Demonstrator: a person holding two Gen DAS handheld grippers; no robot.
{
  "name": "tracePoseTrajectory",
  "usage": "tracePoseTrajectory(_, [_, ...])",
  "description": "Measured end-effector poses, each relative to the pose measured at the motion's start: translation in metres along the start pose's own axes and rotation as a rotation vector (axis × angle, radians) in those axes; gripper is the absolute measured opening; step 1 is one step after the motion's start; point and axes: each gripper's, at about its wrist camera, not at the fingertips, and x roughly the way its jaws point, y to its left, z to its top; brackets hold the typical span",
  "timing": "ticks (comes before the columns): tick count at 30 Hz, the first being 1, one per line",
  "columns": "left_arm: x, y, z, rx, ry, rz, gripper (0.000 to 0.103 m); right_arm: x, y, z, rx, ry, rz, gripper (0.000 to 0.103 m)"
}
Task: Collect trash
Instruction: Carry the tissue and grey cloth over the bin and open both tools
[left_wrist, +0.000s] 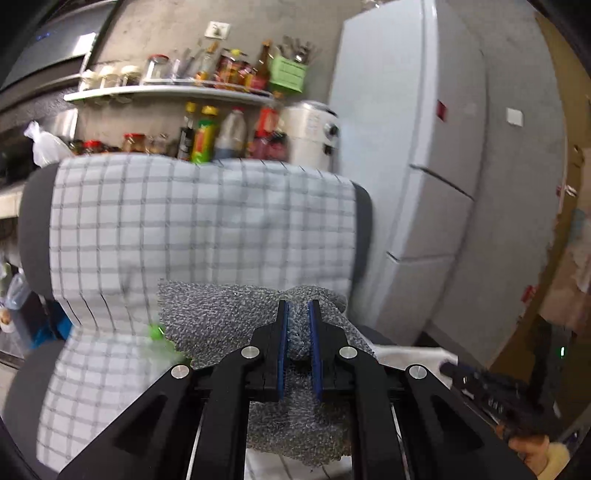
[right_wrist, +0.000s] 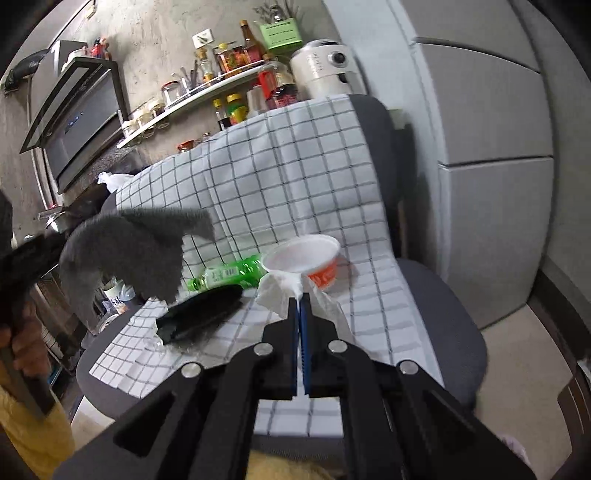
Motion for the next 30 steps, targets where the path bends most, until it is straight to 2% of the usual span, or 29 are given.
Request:
tracePoseTrajectory(6, [0.018,-0.034,-0.07,0.031,0.092,-0.028,0.011,-0.031,-0.018,-0.032,0.009,0.022,-0.093,0.002])
tracePoseTrajectory(11, [0.03,-0.058,-0.113,0.055,0.173,-0.098,0.011,-0.059,-0.038,-0.059,0.047,0.03,-0.166,0.002])
tracePoseTrajectory(17, [0.024,-0.095,-0.125,0.078,0.169,-0.224,0.011,-0.104,-0.061,-0.08,0.071,0.012,-0.313,0.002])
tracePoseTrajectory(22, [0.033,-0.133,-0.124,0.105,0.181,-0.331,0.011,-0.124,-0.088,-0.097,0.097,0.057,-0.427,0.002])
tracePoseTrajectory(26, [0.048,-0.155,-0.131,0.116,0.217,-0.387,0.011,-0.122,-0.117,-0.118,0.162,0.121,-0.458,0.002])
tracePoseTrajectory(30, [0.059,-0.165,-0.138,0.12,0.249,-0.408,0.011,-0.109,-0.141,-0.139,0.23,0.202,-0.469,0.002])
